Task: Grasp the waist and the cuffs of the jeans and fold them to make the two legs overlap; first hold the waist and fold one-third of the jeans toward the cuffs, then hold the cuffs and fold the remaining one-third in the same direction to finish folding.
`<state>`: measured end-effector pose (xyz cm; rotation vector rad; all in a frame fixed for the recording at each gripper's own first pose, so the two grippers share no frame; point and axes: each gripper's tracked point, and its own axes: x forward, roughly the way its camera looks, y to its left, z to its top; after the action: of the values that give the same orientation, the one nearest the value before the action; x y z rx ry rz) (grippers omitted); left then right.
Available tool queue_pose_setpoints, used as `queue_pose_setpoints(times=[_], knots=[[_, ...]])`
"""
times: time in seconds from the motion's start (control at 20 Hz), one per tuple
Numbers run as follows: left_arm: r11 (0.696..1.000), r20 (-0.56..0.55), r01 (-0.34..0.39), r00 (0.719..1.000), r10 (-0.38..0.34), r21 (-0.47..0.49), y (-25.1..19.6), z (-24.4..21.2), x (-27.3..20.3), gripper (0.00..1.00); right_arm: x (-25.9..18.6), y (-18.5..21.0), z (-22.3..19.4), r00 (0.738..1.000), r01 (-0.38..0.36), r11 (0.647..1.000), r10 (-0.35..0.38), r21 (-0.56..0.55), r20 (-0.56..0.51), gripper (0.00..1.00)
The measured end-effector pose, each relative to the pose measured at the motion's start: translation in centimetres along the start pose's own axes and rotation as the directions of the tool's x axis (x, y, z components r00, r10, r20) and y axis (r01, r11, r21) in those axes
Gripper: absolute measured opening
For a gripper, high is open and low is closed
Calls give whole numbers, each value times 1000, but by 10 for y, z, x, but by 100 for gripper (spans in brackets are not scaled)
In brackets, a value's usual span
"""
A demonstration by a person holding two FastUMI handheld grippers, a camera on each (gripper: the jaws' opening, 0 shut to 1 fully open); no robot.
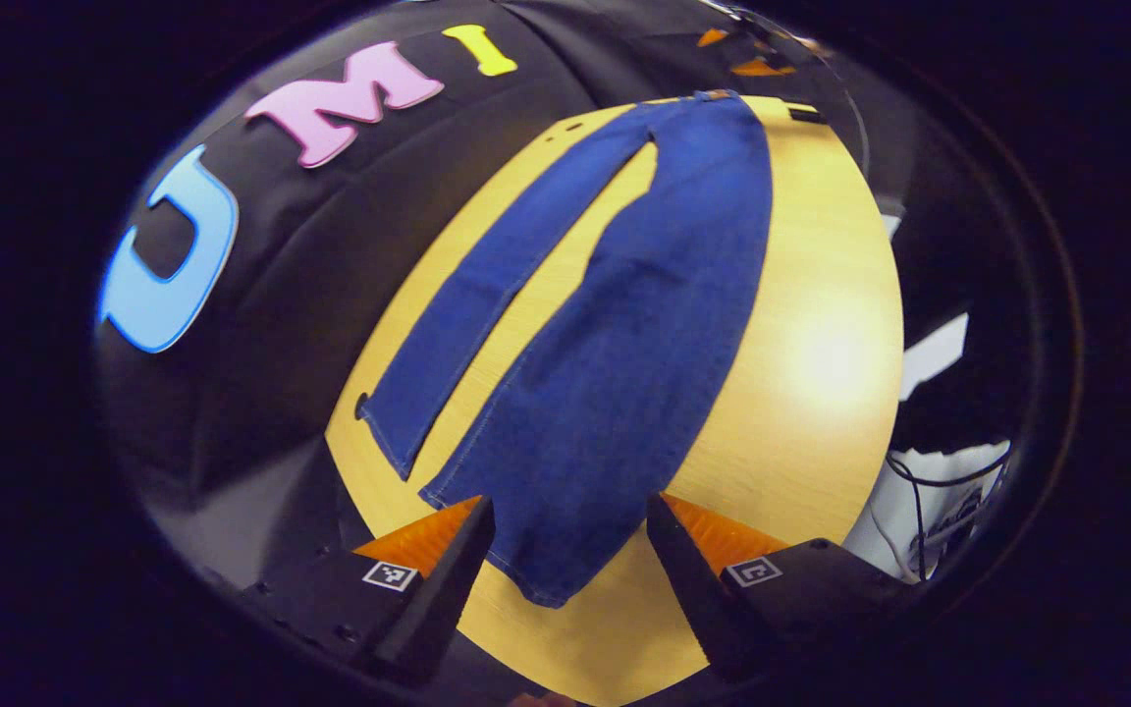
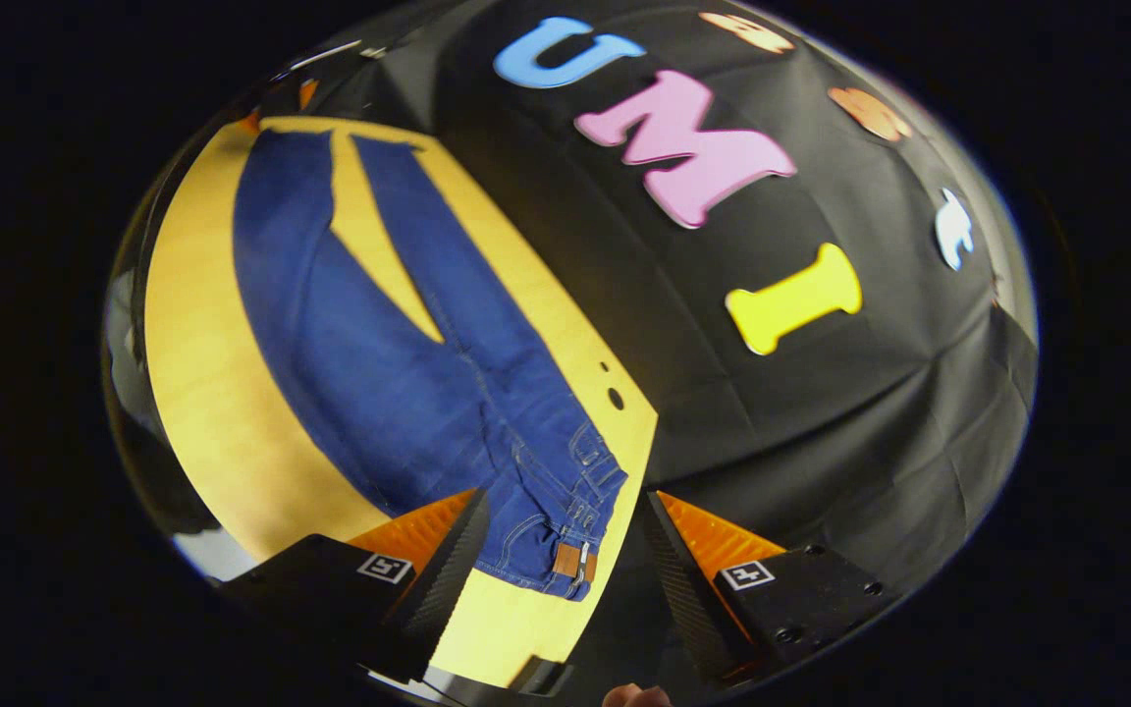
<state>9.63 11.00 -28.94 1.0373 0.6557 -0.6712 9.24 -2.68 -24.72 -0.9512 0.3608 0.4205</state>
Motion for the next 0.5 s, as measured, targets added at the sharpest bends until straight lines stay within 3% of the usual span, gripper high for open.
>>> queue_pose_setpoints(times=[0.05,0.2,0.25,0.3,0.5], knots=[[998,-20,41,999,-40,53,-9,-5,5,98,10,7,0,999,-42,998,42,-45,10,97],[982,-134,73,990,-50,174,-14,-37,31,98,26,20,-14,993,-121,986,121,-114,-6,97],[974,-80,32,997,-14,224,-4,-32,37,98,33,21,-19,991,-134,983,133,-122,-19,97],[967,-78,31,997,-12,254,-3,-24,44,90,39,20,-27,990,-140,982,136,-128,-40,97],[953,-76,105,993,-87,283,2,-27,50,90,57,17,-53,983,-169,977,158,-128,-94,97]])
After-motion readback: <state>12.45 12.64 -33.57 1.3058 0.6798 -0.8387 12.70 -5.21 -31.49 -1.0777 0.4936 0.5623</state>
